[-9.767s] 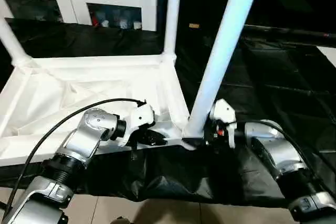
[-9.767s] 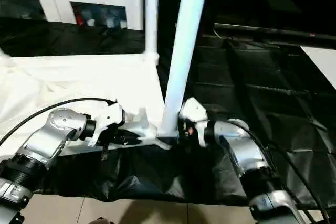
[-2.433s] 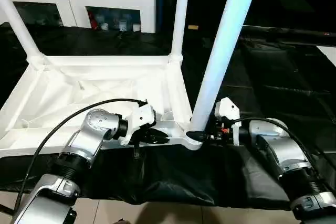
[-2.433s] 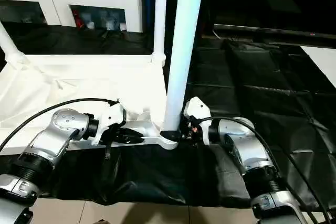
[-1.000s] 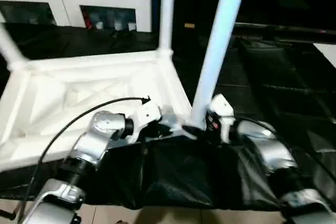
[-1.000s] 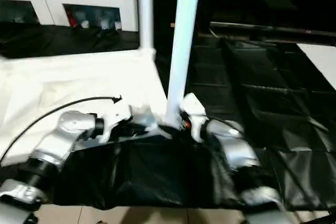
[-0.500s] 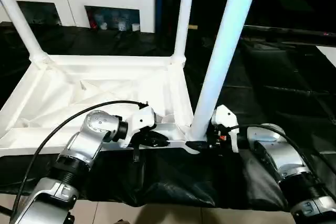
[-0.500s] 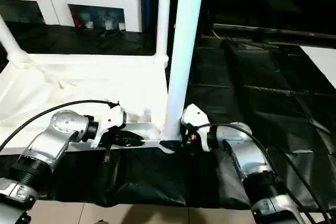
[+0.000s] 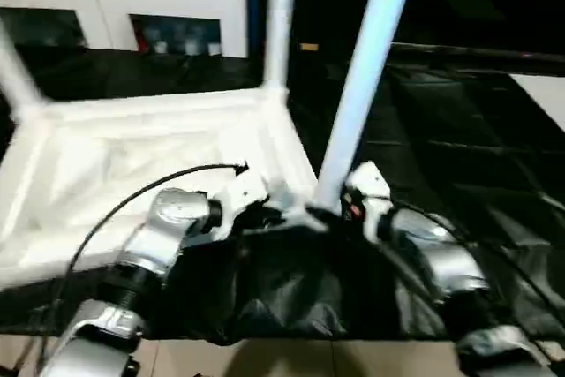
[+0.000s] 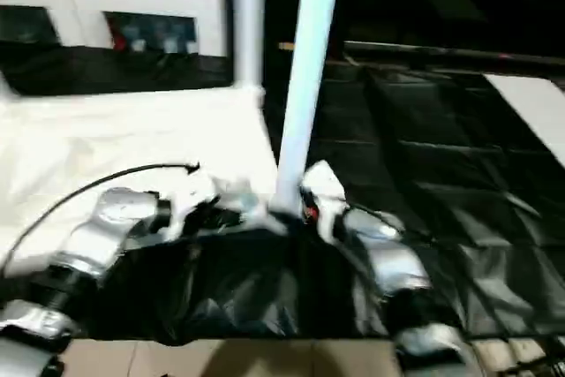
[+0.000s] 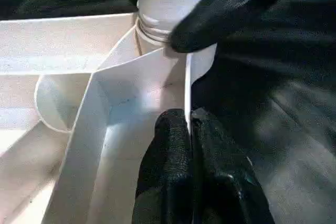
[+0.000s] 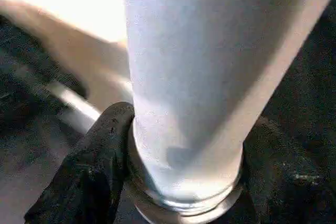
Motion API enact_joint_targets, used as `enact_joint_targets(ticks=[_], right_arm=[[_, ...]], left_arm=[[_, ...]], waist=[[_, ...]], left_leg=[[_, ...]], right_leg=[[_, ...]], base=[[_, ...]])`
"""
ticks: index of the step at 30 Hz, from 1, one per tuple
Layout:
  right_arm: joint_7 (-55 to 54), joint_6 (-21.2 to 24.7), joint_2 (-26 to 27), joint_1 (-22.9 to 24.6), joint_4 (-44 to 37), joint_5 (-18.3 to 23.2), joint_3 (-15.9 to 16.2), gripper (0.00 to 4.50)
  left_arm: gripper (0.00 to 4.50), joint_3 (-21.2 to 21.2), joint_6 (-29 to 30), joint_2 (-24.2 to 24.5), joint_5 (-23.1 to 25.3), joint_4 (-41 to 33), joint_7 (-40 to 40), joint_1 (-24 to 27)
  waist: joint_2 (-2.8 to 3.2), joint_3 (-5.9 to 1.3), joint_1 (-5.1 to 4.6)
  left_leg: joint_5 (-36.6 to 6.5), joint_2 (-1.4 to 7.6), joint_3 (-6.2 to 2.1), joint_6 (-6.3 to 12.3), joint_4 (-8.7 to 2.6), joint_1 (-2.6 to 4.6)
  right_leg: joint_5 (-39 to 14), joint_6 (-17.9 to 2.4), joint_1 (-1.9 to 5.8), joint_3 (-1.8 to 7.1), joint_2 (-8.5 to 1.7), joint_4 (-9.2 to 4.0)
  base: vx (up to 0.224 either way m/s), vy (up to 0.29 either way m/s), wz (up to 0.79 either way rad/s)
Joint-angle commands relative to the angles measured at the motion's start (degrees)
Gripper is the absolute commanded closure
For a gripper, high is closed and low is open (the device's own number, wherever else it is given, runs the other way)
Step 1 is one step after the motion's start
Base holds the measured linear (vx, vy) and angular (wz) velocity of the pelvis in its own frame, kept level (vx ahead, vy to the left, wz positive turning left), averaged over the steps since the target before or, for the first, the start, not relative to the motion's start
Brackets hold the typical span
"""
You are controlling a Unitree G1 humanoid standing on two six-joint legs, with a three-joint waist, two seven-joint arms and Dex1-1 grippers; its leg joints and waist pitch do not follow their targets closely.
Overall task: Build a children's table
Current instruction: Rotate leg to tighten
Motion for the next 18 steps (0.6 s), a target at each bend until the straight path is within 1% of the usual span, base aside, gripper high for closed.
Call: enact_joint_targets(ticks=[1,2,3,4,5,7,8,9,10,11,12,13,14,16,18], right_arm=[[-4.48,1.64,2.78,-0.50,3.31,-2.45,2.87,1.80],[-10.18,2.12,5.22,-2.52,6.09,-2.98,1.79,1.80],[-12.11,2.41,6.37,-3.54,7.39,-2.72,1.14,1.80],[-13.24,2.36,7.43,-4.49,8.50,-2.21,0.56,1.80],[-13.83,2.16,8.09,-5.10,9.28,-1.88,0.17,1.80],[-14.12,0.86,9.29,-6.13,10.72,-2.00,0.26,1.80],[-13.65,0.39,9.70,-6.48,11.29,-1.98,0.36,1.25],[-13.21,-0.17,10.00,-6.79,11.87,-2.09,0.51,1.25],[-13.21,-0.17,10.00,-6.79,11.87,-2.09,0.51,1.11],[-12.24,-0.44,10.13,-6.93,12.16,-1.68,0.41,1.01],[-11.68,-0.57,9.90,-6.82,11.99,-1.53,0.41,1.01],[-11.45,-0.76,9.79,-6.87,12.14,-1.50,0.31,0.90],[-11.51,-1.52,9.01,-6.73,11.95,-2.09,0.56,0.67],[-11.38,-2.62,7.29,-6.53,11.68,-2.46,0.47,0.63],[-9.84,-3.73,6.06,-6.28,11.32,-2.43,0.53,0.63]], left_arm=[[4.50,-1.75,0.94,-5.00,-1.50,-2.04,3.36,-0.57],[4.50,-2.31,2.43,-7.21,-1.10,-2.18,5.96,-0.33],[4.50,-2.54,3.03,-8.30,-0.80,-2.11,7.28,-0.27],[4.50,-2.94,3.49,-9.30,-0.40,-1.90,8.27,-0.28],[4.50,-3.15,3.76,-9.93,-0.05,-1.75,8.92,-0.29],[4.50,-4.17,3.72,-10.63,1.22,-1.26,9.76,-0.50],[4.50,-4.61,3.50,-10.76,1.63,-1.02,9.76,-0.69],[4.50,-4.83,3.52,-10.86,1.96,-0.97,9.86,-0.79],[4.50,-4.83,3.52,-10.86,1.96,-0.97,9.86,-0.79],[4.50,-4.86,3.58,-10.80,2.13,-1.18,9.91,-0.84],[4.50,-4.84,3.60,-10.50,2.08,-1.46,9.60,-0.77],[4.50,-4.86,3.70,-10.31,2.05,-1.70,9.47,-0.71],[4.50,-4.69,3.25,-9.72,1.73,-1.95,8.76,-0.63],[4.50,-4.13,2.74,-8.40,0.81,-2.69,6.60,-0.25],[4.50,-3.89,1.32,-7.20,0.16,-2.89,4.47,-0.06]], waist=[[-0.28,-2.42,-0.06],[-0.33,-2.40,-0.12],[-0.27,-2.33,-0.33],[-0.66,-2.40,-0.50],[-0.38,-2.44,-0.55],[-0.37,-2.47,-0.51],[-0.75,-2.53,-0.62],[-0.45,-2.59,-0.39],[-0.40,-2.54,-0.46],[-0.49,-2.57,-0.46],[-0.47,-2.65,-0.38],[-0.45,-2.64,-0.38],[-0.29,-2.66,-0.38],[-0.29,-2.72,-0.40],[-0.29,-2.88,-0.24]], left_leg=[[-17.81,1.11,-0.44,-1.08,-4.08,0.16],[-18.05,1.08,-0.35,-0.72,-4.00,0.24],[-18.17,0.98,-0.36,-0.63,-4.00,0.21],[-18.04,0.93,-0.33,-0.48,-3.98,0.07],[-18.04,0.96,-0.35,-0.25,-3.92,0.23],[-17.62,0.99,-0.32,0.01,-3.92,0.08],[-17.41,1.00,-0.25,0.39,-3.90,-0.03],[-16.69,0.98,-0.25,0.60,-3.88,-0.05],[-16.69,1.00,-0.22,0.66,-3.90,-0.03],[-16.75,1.00,-0.20,0.71,-3.90,-0.10],[-16.56,1.04,-0.20,0.76,-3.88,-0.05],[-16.49,1.05,-0.19,0.82,-3.89,-0.06],[-16.31,1.03,-0.19,0.82,-3.92,-0.12],[-16.55,1.03,-0.14,0.82,-3.88,-0.05],[-15.18,1.07,-0.08,1.05,-3.74,-0.09]], right_leg=[[-21.81,-8.77,1.81,1.72,-3.07,-4.89],[-22.42,-8.41,1.68,1.78,-3.10,-5.11],[-23.13,-8.26,1.54,1.79,-3.05,-5.23],[-23.50,-8.03,1.67,1.76,-3.06,-5.27],[-23.57,-7.69,1.50,1.78,-3.06,-5.35],[-22.27,-7.64,1.60,1.79,-3.00,-5.29],[-21.41,-7.71,1.60,1.77,-2.96,-5.24],[-20.13,-7.88,1.68,1.79,-2.99,-5.09],[-19.78,-8.00,1.60,1.80,-2.94,-5.10],[-19.34,-8.13,1.69,1.78,-2.94,-5.06],[-18.56,-8.42,1.73,1.80,-2.98,-4.95],[-18.22,-8.55,1.71,1.79,-2.94,-4.91],[-17.43,-8.73,1.78,1.80,-2.87,-4.82],[-17.15,-8.95,1.76,1.80,-2.88,-4.85],[-14.73,-9.52,1.85,1.84,-2.87,-4.61]], base=[[0.000,0.000,0.00],[0.000,0.000,0.00],[0.000,0.000,0.00],[0.000,0.000,0.00],[0.000,0.000,0.00],[0.000,0.000,0.00],[0.000,0.000,0.00],[0.000,0.000,0.00],[0.000,0.000,0.00],[0.000,0.000,0.00],[0.000,0.000,0.00],[0.000,0.000,0.00],[0.000,0.000,0.00],[0.000,0.000,0.00],[0.000,0.000,0.00]])
